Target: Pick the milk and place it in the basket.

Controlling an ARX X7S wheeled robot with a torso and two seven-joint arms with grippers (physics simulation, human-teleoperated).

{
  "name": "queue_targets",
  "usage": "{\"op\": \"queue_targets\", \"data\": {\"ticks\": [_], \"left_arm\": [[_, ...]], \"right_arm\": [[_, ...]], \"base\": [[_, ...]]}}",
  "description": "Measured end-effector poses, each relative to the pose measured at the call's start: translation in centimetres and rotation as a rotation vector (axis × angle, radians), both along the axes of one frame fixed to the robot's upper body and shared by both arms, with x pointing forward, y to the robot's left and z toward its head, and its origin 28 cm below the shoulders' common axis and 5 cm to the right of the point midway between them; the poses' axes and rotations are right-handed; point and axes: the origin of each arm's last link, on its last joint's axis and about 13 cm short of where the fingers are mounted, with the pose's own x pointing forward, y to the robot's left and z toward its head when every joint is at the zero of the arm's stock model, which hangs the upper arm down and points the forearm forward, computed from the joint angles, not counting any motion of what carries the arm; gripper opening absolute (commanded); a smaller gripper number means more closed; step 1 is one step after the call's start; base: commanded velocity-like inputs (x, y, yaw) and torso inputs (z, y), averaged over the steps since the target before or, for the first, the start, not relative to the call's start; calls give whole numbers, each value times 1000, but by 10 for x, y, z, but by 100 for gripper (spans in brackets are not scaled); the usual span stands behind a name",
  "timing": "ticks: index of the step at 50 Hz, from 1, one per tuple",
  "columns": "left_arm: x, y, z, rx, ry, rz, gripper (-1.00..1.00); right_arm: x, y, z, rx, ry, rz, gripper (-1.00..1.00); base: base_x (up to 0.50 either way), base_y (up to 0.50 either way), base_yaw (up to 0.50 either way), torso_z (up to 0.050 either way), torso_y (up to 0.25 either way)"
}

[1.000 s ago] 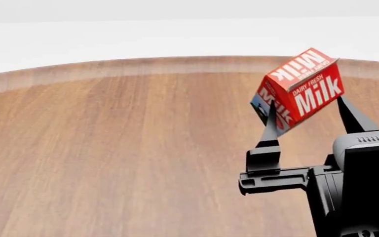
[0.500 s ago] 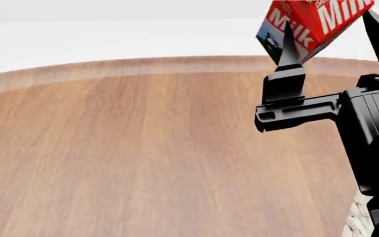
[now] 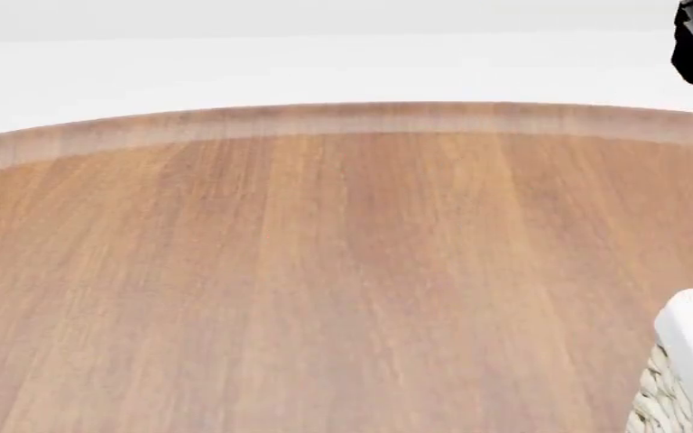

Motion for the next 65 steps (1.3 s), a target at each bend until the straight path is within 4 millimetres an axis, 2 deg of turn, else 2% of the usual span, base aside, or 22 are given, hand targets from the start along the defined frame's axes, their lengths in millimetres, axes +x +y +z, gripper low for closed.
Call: {"op": "queue_targets", "data": {"ticks": [7, 14, 25, 38, 48, 65], "left_arm": [[0, 0, 0, -1, -1, 0, 100], [0, 0, 1, -2, -1, 1, 100], [0, 0, 1, -3, -2, 3, 100], [0, 0, 0, -2, -2, 4, 100], [0, 1, 0, -2, -1, 5, 100], [0, 1, 0, -2, 0, 7, 100]], "right_arm": [[-21, -16, 11, -9, -22, -41, -100], [-38, -33, 13, 6, -20, -109, -100], [-56, -58, 5, 24, 10, -220, -100], [-69, -80, -11, 47, 96, -336, -100], [-63, -88, -21, 61, 157, -374, -100], [-24, -98, -34, 67, 296, -364, -100]], "base": [[0, 0, 0, 1, 1], [0, 0, 0, 0, 1], [0, 0, 0, 1, 1], [0, 0, 0, 0, 1], [0, 0, 0, 1, 1], [1, 0, 0, 0, 1]]}}
